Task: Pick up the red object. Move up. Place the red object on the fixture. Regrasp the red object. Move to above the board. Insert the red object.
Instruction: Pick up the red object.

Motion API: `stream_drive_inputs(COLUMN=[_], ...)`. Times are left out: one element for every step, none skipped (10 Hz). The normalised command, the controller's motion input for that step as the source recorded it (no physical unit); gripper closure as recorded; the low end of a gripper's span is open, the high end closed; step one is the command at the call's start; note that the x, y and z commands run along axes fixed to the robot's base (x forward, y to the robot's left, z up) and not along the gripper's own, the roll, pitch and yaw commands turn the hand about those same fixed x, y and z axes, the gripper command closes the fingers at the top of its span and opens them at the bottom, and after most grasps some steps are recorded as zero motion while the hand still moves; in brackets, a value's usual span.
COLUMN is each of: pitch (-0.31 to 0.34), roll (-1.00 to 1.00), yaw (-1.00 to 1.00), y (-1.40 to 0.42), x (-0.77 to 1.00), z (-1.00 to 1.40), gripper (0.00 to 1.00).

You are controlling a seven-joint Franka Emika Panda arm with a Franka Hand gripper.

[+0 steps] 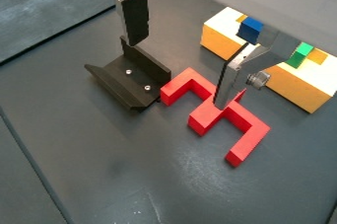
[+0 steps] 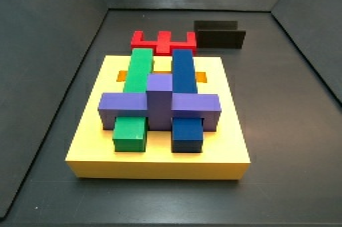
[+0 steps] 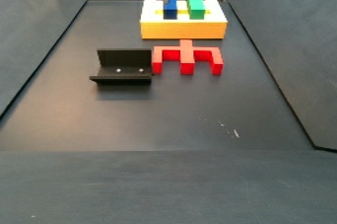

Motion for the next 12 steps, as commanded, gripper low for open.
stream_drive_inputs(pitch=[0.000,-0.003,-0.074,-0.081,-0.086,-0.097,-0.137,-0.133,-0.130,-0.067,-0.024,0.000], roll=[-0.01,-0.11,-0.11,-0.05,-0.02,0.00,0.00,0.00,-0.02,-0.03,0.00,0.06], yaw=[0.00,-0.10,-0.09,-0.03,-0.02,0.00,0.00,0.00,-0.08,-0.05,-0.03,0.00], y=[-0.11,-0.53,-0.72,-0.91,-0.96,-0.99,-1.00,-0.94,-0.70,-0.55,-0.21,0.00], x=[0.00,0.20,0.14,0.07,0.05,0.06,0.00,0.00,0.00,0.00,0.00,0.02], z=[0.00,-0.13,-0.36,-0.60,-0.63,-0.65,-0.67,-0.69,-0.77,-0.85,-0.91,-1.00], gripper=[0.00,0.00,0.00,0.00,0.00,0.00,0.00,0.00,0.00,0.00,0.00,0.00])
